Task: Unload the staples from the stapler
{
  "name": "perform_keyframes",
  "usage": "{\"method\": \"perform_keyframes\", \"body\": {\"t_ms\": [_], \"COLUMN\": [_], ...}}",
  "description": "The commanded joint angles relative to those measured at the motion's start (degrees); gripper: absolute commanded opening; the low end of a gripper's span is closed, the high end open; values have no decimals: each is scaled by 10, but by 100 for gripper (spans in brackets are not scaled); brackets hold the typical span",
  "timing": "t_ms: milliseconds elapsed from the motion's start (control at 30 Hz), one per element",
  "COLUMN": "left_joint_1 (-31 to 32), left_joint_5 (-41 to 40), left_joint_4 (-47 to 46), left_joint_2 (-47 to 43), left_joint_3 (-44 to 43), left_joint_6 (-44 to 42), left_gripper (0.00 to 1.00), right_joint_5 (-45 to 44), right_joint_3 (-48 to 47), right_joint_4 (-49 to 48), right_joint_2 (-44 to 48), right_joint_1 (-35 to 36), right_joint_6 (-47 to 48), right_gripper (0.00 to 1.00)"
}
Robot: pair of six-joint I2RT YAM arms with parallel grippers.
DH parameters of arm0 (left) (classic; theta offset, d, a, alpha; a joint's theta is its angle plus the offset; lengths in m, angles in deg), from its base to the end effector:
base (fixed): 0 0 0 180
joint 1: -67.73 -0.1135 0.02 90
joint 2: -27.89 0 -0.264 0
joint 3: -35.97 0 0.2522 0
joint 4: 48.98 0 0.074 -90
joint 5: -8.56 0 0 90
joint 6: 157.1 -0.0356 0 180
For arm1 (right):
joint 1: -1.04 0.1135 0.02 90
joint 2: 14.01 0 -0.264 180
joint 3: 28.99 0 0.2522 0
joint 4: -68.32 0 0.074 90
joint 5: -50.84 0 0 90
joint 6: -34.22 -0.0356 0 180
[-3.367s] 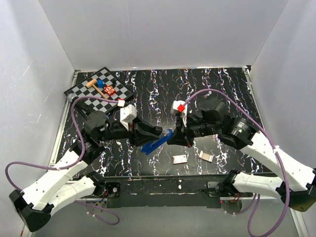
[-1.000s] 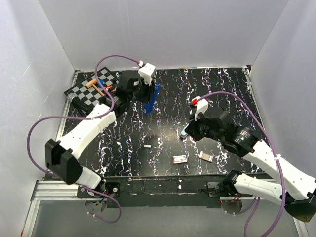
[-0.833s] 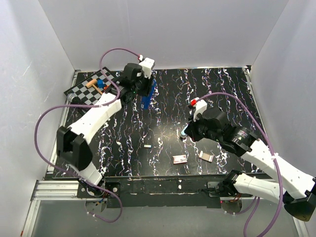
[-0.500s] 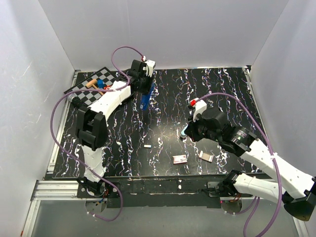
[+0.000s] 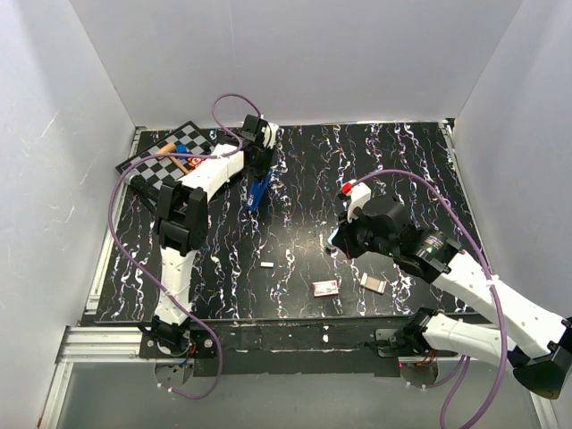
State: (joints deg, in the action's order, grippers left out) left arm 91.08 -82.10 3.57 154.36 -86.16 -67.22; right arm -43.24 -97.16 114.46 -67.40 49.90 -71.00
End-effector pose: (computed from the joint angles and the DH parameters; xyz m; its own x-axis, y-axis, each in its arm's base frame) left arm 0.4484 -0.1931 0.2149 -0.7682 0.3339 -0.5462 0.3922 0.9198 0.0108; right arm 0.1334 0.1489 0.3328 -0.5171 -0.1939 -0.8337 -0.5964 0.7803 0.1884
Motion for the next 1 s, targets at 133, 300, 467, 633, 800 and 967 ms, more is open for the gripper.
{"method": "perform_keyframes", "body": {"t_ms": [133,300,467,633,800,967], "left_joint_1": [-1,-2,-2,0,7,28], "left_joint_5": [-8,-5,7,45,73,88], "left_joint_4": [-20,-34,-76,-134,-175,-180], "left_joint_2": [4,8,-26,-107,-200,-278], "left_joint_3": [-25,-13,25,83,158,204], "left_joint_6": [-19,-32,-36,-32,-23,-23], "left_gripper": [39,48,52,58,85,98], "right_joint_5": [2,1,-2,-14,-24,-36], "right_joint_3": [4,5,8,11,3,-7], "right_joint_4": [-24,-23,-14,-13,-7,2], "right_joint_2": [-7,-3,3,7,-1,-11], "right_joint_1": [-3,-3,-3,-3,-5,-9], "right_joint_6": [-9,-15,-21,-28,-35,-45], "right_gripper": [8,14,21,28,34,38]}}
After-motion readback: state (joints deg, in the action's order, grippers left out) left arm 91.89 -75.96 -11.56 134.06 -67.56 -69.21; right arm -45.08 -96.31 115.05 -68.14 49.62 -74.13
